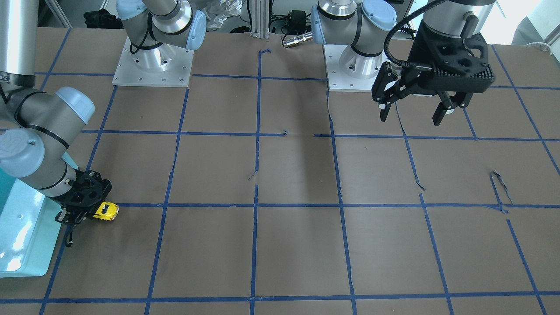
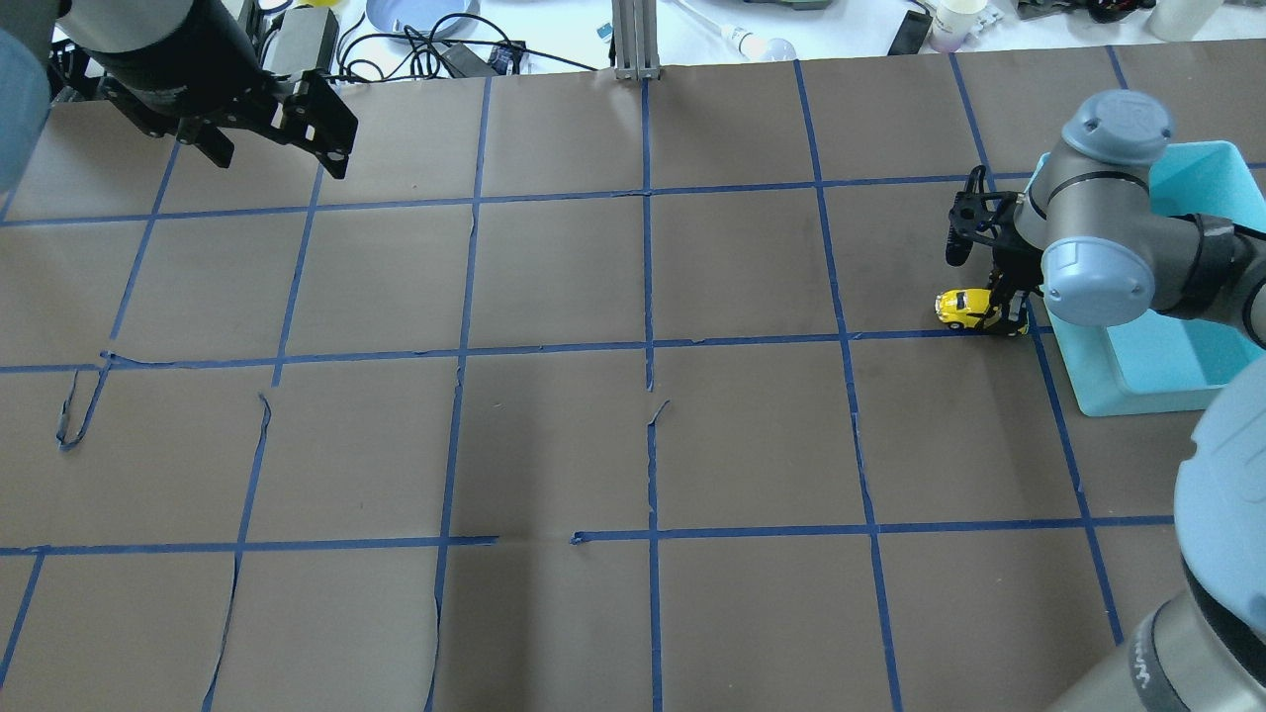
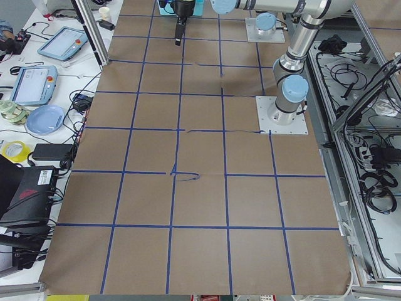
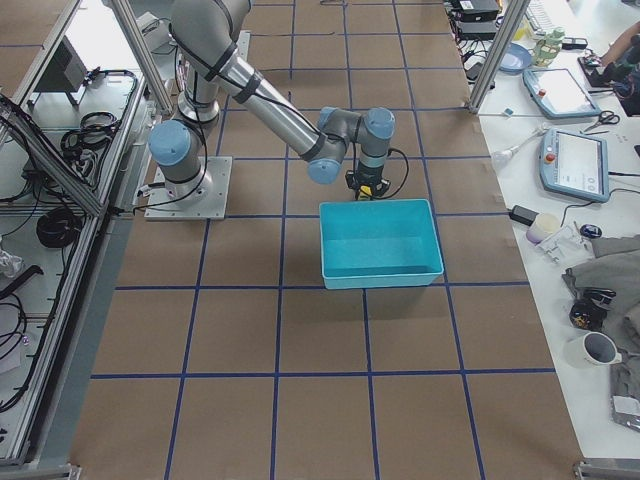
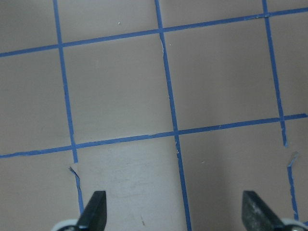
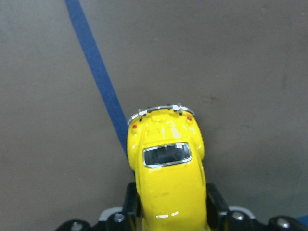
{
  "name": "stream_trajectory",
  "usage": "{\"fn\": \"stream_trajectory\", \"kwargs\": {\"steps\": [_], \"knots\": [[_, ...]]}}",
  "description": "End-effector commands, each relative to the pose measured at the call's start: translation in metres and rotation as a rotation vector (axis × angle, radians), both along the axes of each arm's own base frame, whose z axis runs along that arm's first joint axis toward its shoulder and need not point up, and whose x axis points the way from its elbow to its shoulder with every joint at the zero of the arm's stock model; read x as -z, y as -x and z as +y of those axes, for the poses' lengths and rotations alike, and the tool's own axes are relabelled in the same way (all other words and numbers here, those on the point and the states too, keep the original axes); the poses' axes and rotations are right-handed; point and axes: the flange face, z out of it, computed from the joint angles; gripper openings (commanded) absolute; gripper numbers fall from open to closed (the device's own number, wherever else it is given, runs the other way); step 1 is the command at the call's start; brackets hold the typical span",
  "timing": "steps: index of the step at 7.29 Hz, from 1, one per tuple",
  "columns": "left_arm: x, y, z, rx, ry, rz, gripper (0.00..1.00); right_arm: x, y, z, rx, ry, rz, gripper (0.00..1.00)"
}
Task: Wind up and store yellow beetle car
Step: 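Lift the car with the right gripper and carry it over the light blue bin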
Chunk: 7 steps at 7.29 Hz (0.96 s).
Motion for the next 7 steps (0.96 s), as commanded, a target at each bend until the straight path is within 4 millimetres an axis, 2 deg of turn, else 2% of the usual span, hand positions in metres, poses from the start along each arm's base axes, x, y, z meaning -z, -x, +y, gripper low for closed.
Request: {"fn": "stream_trajectory", "kwargs": {"steps": [1,2,3,4,5,6,7], "knots": [[-0.002,0.005,-0.008,-0.003,-0.002,0.031,1.0,-0.055,-0.02,-0.014,-0.016,0.04,-0.063,0.0],[0.003,0.007,-0.009,-0.011,0.0,0.03,1.0,-0.097,-0.019,-0.029,-0.018,0.049,-0.062,0.0],[0.003,0.008,-0.01,-0.046,0.003,0.04,1.0,-0.159,-0.004,-0.056,-0.014,0.083,-0.025,0.0],[0.004,0.008,-0.01,-0.047,0.001,0.04,1.0,-0.212,0.006,-0.066,-0.018,0.059,0.02,0.0],[0.003,0.007,-0.011,-0.047,0.009,0.036,1.0,-0.221,0.028,-0.068,-0.03,0.05,0.054,0.0],[0.003,0.007,-0.011,-0.049,0.009,0.037,1.0,-0.211,0.074,-0.065,-0.035,0.032,0.048,0.0],[0.002,0.005,-0.012,-0.05,0.012,0.038,1.0,-0.187,0.113,-0.059,-0.037,-0.009,0.035,0.0]]}}
